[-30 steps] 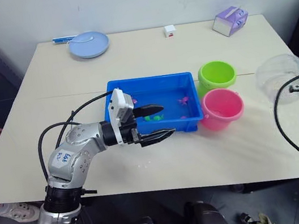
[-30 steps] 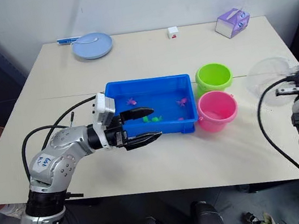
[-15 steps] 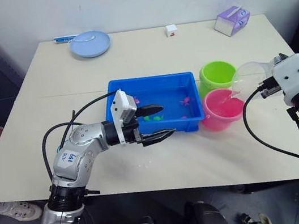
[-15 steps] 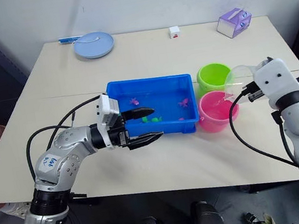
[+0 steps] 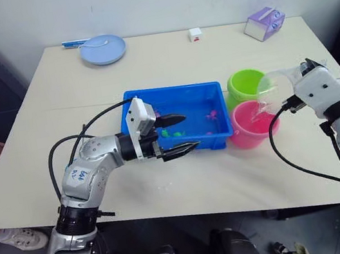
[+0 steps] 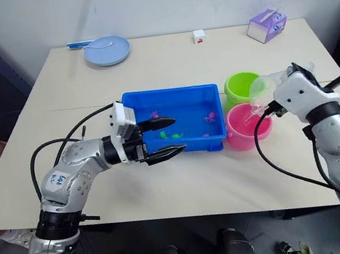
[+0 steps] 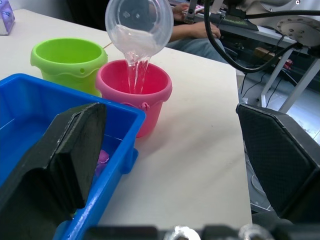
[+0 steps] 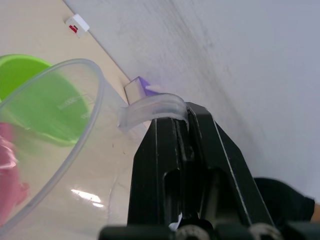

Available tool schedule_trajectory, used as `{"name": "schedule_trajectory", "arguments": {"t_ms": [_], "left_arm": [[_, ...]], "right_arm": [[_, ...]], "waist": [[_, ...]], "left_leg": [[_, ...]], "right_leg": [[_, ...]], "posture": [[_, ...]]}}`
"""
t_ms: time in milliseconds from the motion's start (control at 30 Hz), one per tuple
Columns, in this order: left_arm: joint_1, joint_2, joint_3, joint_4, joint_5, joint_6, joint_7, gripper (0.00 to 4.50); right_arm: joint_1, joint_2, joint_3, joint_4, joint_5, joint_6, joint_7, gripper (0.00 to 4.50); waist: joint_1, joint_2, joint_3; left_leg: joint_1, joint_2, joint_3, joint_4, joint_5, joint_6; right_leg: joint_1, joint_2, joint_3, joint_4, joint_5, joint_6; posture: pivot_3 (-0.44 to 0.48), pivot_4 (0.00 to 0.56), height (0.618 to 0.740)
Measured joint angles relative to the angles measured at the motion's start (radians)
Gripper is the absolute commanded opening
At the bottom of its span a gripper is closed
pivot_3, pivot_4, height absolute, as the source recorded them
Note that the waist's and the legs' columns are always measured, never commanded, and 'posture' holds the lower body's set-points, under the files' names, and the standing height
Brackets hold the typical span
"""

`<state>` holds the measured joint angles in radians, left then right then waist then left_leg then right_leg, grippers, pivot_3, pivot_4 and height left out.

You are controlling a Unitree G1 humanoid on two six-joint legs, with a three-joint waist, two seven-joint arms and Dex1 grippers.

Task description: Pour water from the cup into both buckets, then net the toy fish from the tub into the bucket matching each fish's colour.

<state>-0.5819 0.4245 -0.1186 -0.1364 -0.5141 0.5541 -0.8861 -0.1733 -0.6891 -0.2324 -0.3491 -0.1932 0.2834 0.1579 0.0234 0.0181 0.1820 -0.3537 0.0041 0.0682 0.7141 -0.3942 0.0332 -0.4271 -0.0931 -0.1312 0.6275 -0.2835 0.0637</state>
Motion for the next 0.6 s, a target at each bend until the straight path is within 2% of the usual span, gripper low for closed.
{"name": "schedule_trajectory", "arguments": {"t_ms": [267,400,600], "left_arm": [[-0.084,-0.078,-0.002,0.116,0.06,-0.067,0.035,4.5],[-0.103,-0.106,-0.001,0.171,0.088,-0.091,0.053,4.5],[-0.138,-0.132,0.0,0.233,0.127,-0.121,0.076,4.5]], "right_arm": [[-0.071,0.154,-0.14,0.021,0.199,0.158,0.014,0.69],[-0.151,0.157,-0.173,0.053,0.259,0.247,0.014,0.69],[-0.341,0.118,-0.123,0.258,0.249,0.24,0.002,0.69]], "waist": [[-0.003,0.0,0.0],[-0.003,0.0,0.0],[-0.005,0.0,0.0]], "left_leg": [[0.0,0.0,0.0,0.0,0.0,0.0],[0.0,0.0,0.0,0.0,0.0,0.001],[0.0,-0.001,0.0,-0.001,0.001,0.001]], "right_leg": [[0.0,0.0,0.0,0.001,0.0,0.0],[0.0,0.0,0.0,0.001,0.0,0.0],[-0.001,-0.001,0.0,0.001,0.0,0.0]], "posture": [[0.0,0.15,0.739],[0.0,0.15,0.739],[0.0,0.15,0.739]]}}
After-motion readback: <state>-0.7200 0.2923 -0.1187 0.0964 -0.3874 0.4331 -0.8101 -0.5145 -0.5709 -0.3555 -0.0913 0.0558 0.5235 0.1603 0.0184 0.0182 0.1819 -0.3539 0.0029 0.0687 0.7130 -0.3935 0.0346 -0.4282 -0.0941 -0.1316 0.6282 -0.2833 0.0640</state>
